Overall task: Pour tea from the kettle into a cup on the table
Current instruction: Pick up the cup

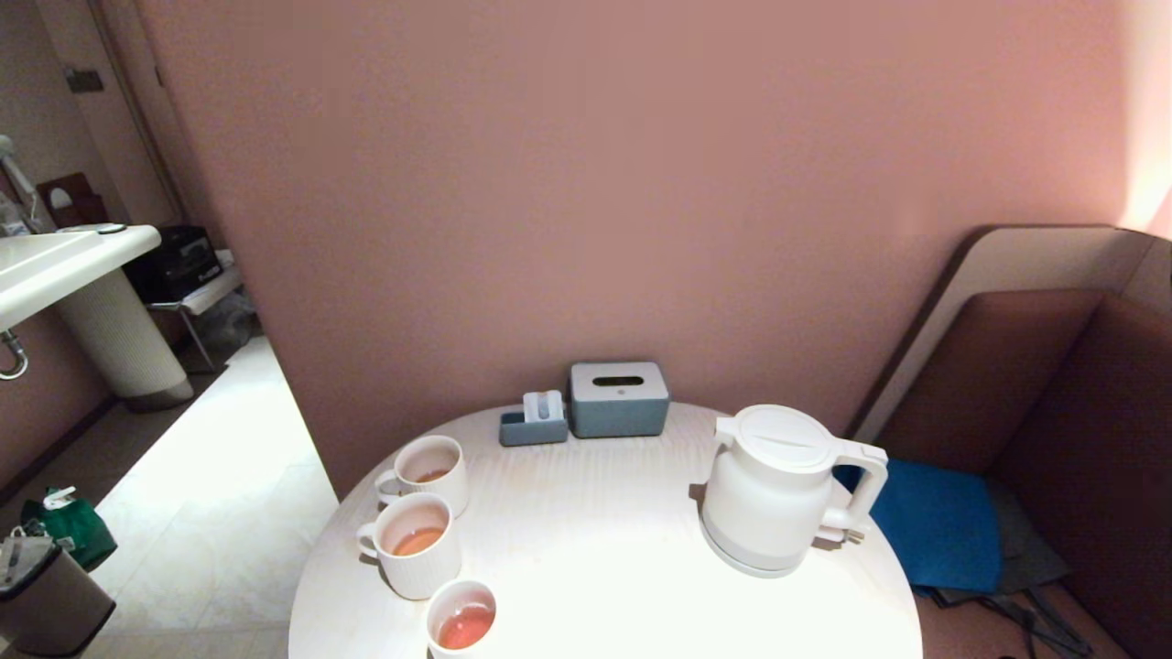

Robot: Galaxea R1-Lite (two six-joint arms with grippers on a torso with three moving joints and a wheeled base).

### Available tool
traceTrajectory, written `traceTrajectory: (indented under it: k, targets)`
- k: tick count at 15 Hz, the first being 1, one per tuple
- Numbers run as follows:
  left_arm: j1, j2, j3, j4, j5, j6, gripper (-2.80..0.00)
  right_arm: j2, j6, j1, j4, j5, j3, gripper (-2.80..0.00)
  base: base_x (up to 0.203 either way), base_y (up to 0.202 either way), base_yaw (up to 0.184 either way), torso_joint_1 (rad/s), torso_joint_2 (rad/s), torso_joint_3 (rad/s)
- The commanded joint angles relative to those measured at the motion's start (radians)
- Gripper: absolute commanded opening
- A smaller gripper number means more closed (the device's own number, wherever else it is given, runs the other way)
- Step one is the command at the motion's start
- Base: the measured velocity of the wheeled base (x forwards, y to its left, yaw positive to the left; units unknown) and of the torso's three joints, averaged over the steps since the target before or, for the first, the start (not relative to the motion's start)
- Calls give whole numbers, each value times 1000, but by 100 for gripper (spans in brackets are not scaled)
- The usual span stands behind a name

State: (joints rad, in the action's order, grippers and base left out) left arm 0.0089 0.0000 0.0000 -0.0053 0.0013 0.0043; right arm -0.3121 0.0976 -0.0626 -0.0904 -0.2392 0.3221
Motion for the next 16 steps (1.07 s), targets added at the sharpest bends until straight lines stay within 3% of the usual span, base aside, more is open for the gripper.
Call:
traceTrajectory:
  k: [1,5,8,12,16]
  targets:
    - [0,2,0,-1,0,0,-280,46,-80,-6,-7,178,-2,0,0,0,0,0,0,0]
    - [0,2,0,-1,0,0,-280,92,-96,78,-21,207,-34,0,0,0,0,0,0,0]
    - [0,2,0,-1,0,0,-280,207,-89,74,-72,211,-90,0,0,0,0,0,0,0]
    - [0,2,0,-1,0,0,-280,312,0,69,-86,187,-196,0,0,0,0,0,0,0]
    - [0,2,0,-1,0,0,-280,312,27,69,-32,282,-278,0,0,0,0,0,0,0]
